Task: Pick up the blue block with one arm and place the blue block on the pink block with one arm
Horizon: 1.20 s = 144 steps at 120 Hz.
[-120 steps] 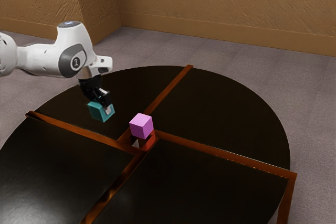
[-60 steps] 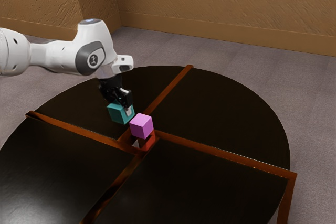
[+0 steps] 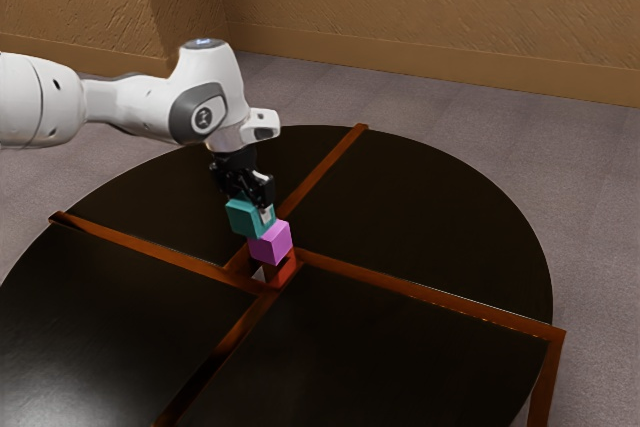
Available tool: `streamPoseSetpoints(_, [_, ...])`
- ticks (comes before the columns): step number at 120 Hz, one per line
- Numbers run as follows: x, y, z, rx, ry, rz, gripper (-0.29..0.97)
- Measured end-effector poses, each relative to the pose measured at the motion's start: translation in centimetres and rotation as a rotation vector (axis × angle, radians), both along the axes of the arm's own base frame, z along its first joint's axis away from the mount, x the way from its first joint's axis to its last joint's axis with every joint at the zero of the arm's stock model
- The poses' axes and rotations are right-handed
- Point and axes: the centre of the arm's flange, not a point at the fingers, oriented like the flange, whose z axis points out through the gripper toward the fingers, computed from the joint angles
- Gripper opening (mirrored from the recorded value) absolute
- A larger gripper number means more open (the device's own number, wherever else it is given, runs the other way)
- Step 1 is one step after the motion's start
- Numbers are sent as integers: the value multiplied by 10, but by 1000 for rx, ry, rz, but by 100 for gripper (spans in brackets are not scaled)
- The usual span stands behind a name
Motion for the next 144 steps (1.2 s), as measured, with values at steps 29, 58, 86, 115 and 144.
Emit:
streamPoseSetpoints(29, [14, -2, 0, 10, 2, 7, 33])
streamPoseSetpoints(58, [23, -5, -3, 12, 10, 14, 33])
streamPoseSetpoints(86, [32, 0, -7, 21, 16, 21, 33])
streamPoseSetpoints(115, [36, -5, -6, 24, 24, 18, 33])
streamPoseSetpoints(144, [35, -4, -7, 18, 33, 18, 55])
